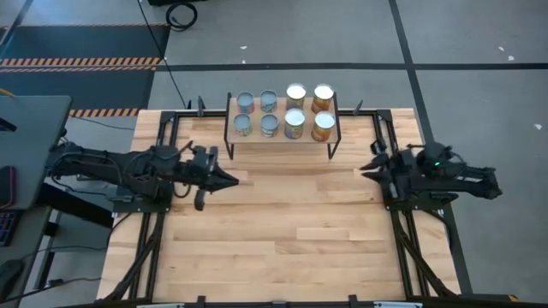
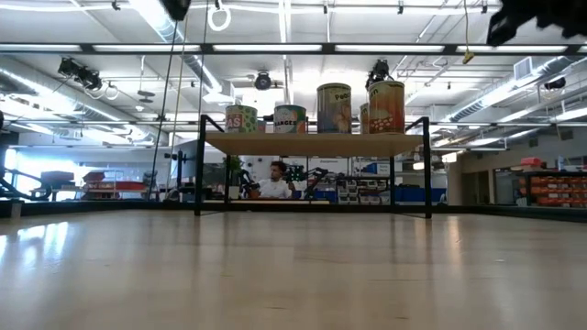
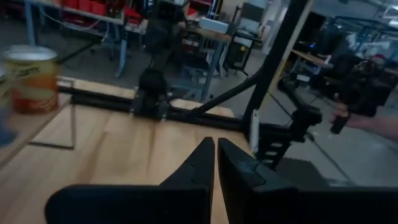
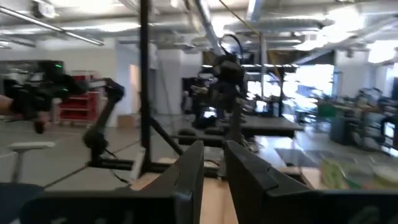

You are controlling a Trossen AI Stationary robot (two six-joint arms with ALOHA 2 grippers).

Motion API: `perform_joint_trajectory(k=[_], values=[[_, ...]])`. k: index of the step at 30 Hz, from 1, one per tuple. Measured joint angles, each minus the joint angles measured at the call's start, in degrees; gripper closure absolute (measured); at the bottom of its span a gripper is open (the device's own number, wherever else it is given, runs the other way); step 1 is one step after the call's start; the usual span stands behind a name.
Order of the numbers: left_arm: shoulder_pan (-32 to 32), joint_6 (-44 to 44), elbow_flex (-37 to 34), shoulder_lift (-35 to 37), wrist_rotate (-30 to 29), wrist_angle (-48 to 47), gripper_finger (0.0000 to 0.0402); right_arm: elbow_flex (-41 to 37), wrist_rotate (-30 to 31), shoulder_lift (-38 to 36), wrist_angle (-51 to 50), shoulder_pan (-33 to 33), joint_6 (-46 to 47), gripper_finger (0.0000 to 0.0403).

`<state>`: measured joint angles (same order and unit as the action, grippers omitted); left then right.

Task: Pick and place cans onto a shelf
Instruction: Return to Home Position

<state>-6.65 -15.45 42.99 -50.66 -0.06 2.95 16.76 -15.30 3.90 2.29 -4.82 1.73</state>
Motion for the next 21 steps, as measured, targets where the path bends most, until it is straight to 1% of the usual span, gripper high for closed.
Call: perform_joint_trajectory(k=[4,7,10,13,15,18,19,21], values=[[0.1,0.07,-7.23,7.24,-0.3,-0.45,0.0377,-7.04,6.66,-0.14,7.75,0.31,4.05,0.0329],[0.0,0.07,-11.02,13.05,-0.41,-0.57,0.0376,-10.3,8.18,0.48,13.45,2.48,4.47,0.0329],[0.0,0.15,-15.06,18.62,-1.8,-1.18,0.0377,-12.16,10.13,1.16,17.94,5.71,3.75,0.0329],[-0.11,0.85,-19.27,24.08,-1.84,1.31,0.0377,-13.79,13.96,1.51,18.09,9.26,2.76,0.0329],[-0.11,-1.43,-21.83,26.89,-0.93,1.86,0.0377,-14.08,15.75,1.43,18.4,11.37,2.48,0.0329],[-0.59,-3.7,-24.73,29.66,1.04,3.3,0.0377,-14.08,15.75,1.38,19.76,14.2,1.64,0.0329],[-0.79,-3.41,-25.59,30.43,0.8,4.55,0.0377,-14.08,15.79,0.97,19.63,14.8,1.55,0.0329],[-1.04,-1.69,-27.05,31.67,-1.53,6.88,0.0377,-14.08,15.85,-0.04,19.58,15.17,2.09,0.0329]])
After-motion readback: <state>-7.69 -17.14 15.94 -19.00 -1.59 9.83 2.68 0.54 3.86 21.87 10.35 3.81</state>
